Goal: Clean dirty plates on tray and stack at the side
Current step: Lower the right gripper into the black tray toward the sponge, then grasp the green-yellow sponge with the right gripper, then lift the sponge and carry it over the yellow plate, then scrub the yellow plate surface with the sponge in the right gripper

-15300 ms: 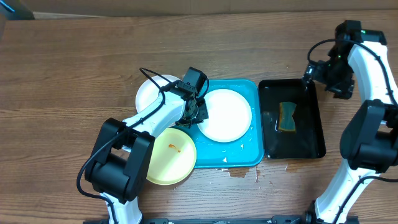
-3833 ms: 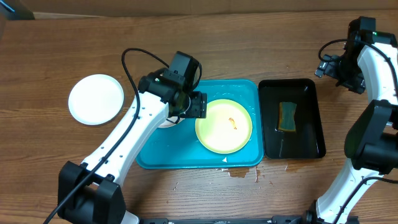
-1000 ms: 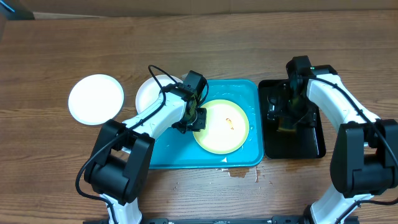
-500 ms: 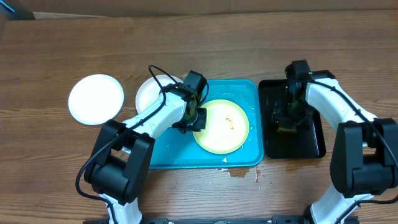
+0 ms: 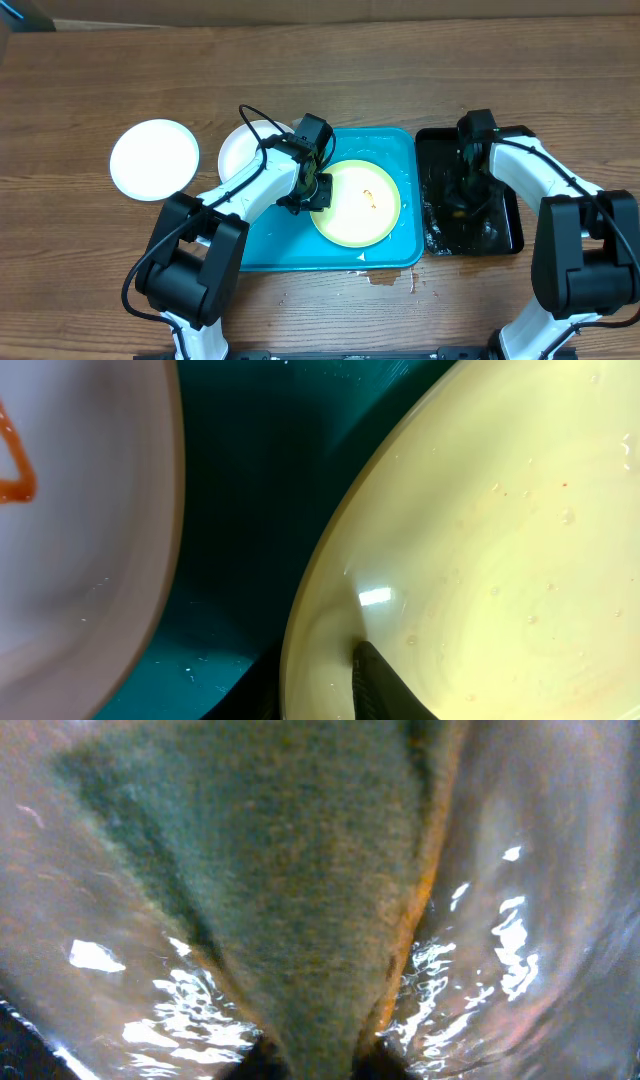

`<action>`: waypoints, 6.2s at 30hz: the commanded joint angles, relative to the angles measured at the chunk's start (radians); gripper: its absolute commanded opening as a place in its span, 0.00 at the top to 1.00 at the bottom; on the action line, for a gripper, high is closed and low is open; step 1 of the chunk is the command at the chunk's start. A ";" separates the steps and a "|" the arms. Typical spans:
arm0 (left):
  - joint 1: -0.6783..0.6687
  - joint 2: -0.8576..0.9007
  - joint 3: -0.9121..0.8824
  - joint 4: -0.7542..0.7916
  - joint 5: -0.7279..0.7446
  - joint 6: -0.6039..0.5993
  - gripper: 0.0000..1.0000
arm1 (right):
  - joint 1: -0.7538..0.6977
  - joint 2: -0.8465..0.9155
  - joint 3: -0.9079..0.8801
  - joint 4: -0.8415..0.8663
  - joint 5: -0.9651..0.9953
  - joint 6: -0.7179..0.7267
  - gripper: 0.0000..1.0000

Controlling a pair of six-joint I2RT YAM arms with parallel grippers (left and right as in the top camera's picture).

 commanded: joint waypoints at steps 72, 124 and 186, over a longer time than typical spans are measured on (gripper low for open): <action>0.002 0.018 0.004 0.006 0.016 0.019 0.90 | -0.003 0.002 0.116 0.028 0.040 -0.036 0.37; 0.002 0.018 0.009 0.012 0.032 -0.129 0.96 | -0.002 0.002 0.347 -0.293 0.069 0.020 0.96; 0.002 0.018 0.009 0.030 0.031 -0.177 0.96 | 0.449 0.010 0.141 0.129 0.209 0.080 0.96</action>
